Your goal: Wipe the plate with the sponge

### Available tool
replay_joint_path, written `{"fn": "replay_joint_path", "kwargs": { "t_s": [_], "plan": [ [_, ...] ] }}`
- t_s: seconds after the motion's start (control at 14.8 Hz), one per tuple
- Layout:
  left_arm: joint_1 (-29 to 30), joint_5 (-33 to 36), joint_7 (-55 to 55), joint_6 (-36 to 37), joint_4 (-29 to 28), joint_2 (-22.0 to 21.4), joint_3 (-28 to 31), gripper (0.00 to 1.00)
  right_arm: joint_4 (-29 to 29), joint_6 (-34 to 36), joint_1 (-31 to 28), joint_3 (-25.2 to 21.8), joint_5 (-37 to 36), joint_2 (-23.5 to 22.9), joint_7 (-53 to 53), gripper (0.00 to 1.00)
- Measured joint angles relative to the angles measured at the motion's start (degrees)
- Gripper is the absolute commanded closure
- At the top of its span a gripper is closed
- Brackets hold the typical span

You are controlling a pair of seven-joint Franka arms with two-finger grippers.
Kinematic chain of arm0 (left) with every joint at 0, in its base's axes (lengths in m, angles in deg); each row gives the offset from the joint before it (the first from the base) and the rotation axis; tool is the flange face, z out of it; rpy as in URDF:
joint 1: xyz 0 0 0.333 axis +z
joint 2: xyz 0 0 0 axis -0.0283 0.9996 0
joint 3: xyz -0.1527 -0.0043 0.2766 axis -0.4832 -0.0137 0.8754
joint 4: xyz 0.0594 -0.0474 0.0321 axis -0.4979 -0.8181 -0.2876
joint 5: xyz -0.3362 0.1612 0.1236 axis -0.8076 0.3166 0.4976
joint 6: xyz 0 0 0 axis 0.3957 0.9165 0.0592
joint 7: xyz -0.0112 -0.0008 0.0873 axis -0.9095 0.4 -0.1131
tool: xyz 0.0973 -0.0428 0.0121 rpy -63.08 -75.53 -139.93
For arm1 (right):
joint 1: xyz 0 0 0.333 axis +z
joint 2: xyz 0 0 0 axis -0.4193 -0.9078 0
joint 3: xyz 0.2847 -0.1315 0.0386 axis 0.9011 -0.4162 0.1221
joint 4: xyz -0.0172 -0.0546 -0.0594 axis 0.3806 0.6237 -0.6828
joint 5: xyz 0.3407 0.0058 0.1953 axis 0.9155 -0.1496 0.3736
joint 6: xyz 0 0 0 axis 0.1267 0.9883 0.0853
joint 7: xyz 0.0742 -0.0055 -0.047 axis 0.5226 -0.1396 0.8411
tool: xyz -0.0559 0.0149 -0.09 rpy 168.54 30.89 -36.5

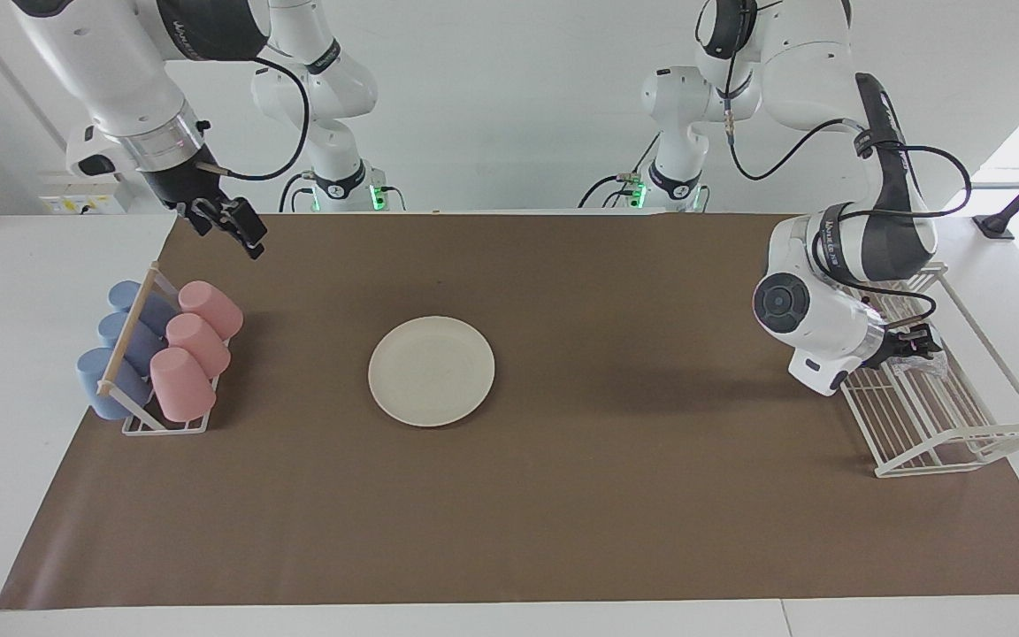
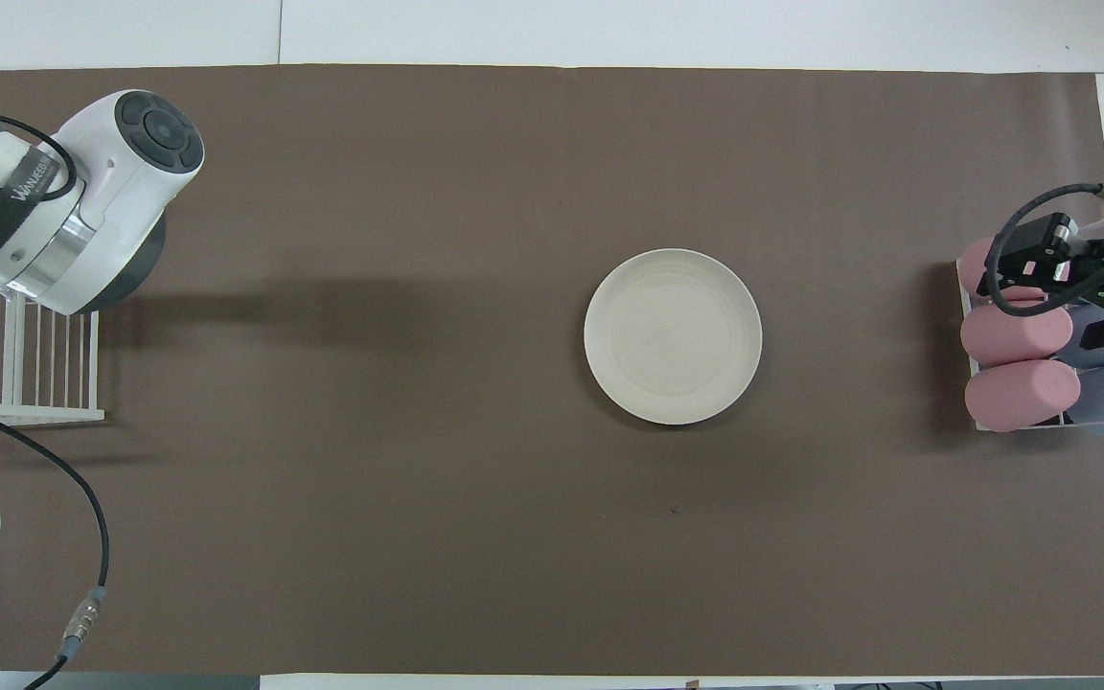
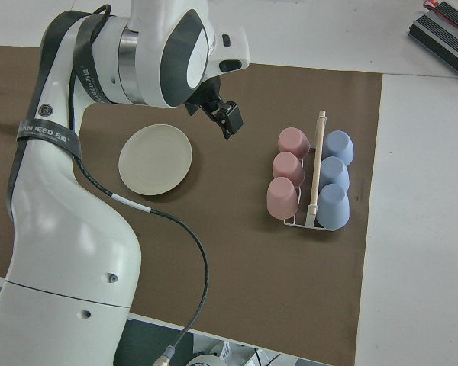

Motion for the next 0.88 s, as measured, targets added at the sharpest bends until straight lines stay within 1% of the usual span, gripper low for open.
{"fn": "replay_joint_path", "kwargs": {
  "t_s": [0.27,0.41,0.68,0.81,0.88],
  "plan": [
    [0.1,0.0,1.5,0.0,0.0,0.2,0.2,1.0,0.0,0.0,0.7,0.1,4.6,0.1,-8.2,0.0],
    [0.1,0.0,2.0,0.0,0.0,0.2,0.2,1.0,0.0,0.0,0.7,0.1,4.9,0.1,-13.2,0.0],
    [0.1,-0.1,2.4,0.0,0.2,0.2,0.2,1.0,0.1,0.2,1.8,0.2,5.4,0.2,-15.9,0.0],
    [0.1,-2.6,2.6,0.2,1.1,-0.2,0.2,1.0,-0.1,0.2,2.4,0.3,5.8,0.3,-18.6,0.0],
    [0.1,-5.9,2.6,0.4,2.1,-0.8,0.3,1.0,-0.1,0.3,2.7,0.3,6.2,0.3,-20.5,0.0]
  ]
}}
